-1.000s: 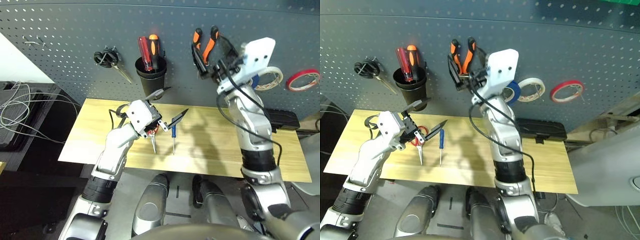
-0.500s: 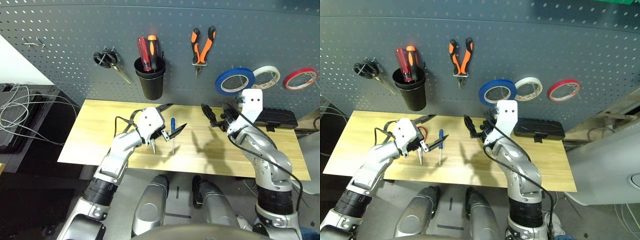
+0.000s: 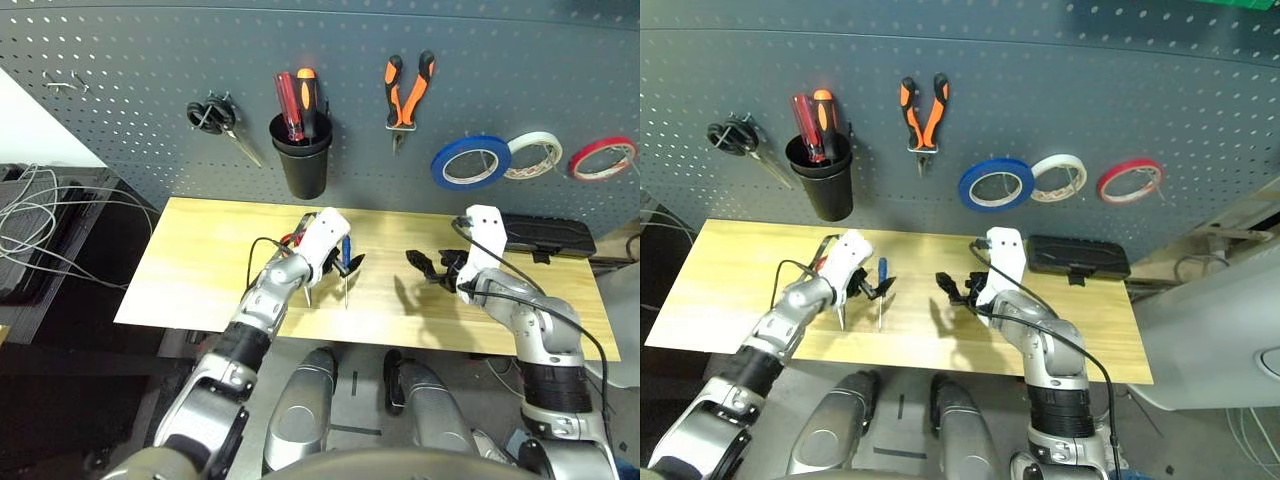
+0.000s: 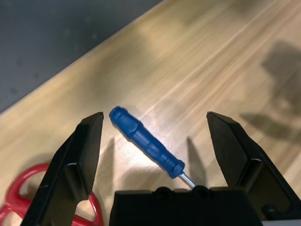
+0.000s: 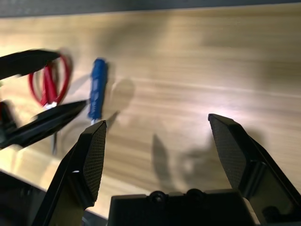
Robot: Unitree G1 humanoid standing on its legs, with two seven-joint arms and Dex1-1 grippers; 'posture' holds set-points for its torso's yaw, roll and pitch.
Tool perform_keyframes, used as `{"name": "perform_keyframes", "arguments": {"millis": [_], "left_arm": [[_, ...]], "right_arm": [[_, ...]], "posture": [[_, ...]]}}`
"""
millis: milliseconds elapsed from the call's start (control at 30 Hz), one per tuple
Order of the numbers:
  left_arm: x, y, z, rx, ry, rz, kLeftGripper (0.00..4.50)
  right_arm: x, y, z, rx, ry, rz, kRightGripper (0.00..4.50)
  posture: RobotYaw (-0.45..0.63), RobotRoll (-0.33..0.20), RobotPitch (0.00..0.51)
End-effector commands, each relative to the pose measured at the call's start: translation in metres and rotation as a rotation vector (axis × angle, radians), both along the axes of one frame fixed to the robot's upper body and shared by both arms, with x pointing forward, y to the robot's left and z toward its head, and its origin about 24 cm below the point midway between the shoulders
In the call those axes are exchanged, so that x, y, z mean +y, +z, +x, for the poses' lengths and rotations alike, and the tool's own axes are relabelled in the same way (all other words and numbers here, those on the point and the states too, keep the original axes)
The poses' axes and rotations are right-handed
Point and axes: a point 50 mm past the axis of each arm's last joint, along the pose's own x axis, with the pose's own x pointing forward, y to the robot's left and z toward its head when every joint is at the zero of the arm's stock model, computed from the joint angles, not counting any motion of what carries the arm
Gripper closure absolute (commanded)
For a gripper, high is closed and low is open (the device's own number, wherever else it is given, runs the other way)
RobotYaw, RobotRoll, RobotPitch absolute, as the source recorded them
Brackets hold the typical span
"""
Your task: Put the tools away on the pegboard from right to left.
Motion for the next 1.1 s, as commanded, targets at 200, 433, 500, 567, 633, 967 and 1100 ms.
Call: {"name": "perform_keyframes", "arguments": {"millis": [200, 433, 500, 567, 633, 967, 1100], "left_arm": [[-0.001, -0.034, -0.002, 0.164, 0.136, 0.085, 0.00], [-0.009, -0.047, -0.007, 0.268, 0.202, 0.075, 1.24], [-0.010, -0.047, -0.007, 0.270, 0.203, 0.068, 1.92], [-0.011, -0.044, -0.005, 0.257, 0.205, 0.044, 2.62], [-0.010, -0.038, -0.002, 0.223, 0.220, 0.014, 3.31], [-0.018, 0.040, -0.018, -0.297, -0.199, -0.243, 4.01], [-0.008, 0.060, -0.033, -0.374, -0.288, -0.305, 4.01]], "right_arm": [[0.013, -0.003, 0.003, -0.007, 0.035, 0.000, 0.05], [0.014, 0.001, 0.003, -0.023, 0.043, 0.009, 0.00], [0.012, 0.001, 0.002, -0.031, 0.065, -0.006, 0.00], [0.008, 0.000, 0.002, -0.033, 0.074, -0.023, 0.00], [0.004, 0.000, 0.002, -0.038, 0.079, -0.035, 0.00], [-0.021, 0.011, 0.006, -0.129, 0.183, -0.158, 0.00], [-0.028, 0.011, 0.008, -0.146, 0.218, -0.208, 0.00]], "posture": [[0.14, 0.000, 0.268], [0.11, 0.000, 0.274], [0.11, 0.000, 0.274], [0.11, 0.000, 0.273], [0.12, 0.000, 0.270], [0.12, 0.000, 0.249], [0.13, 0.000, 0.243]]}}
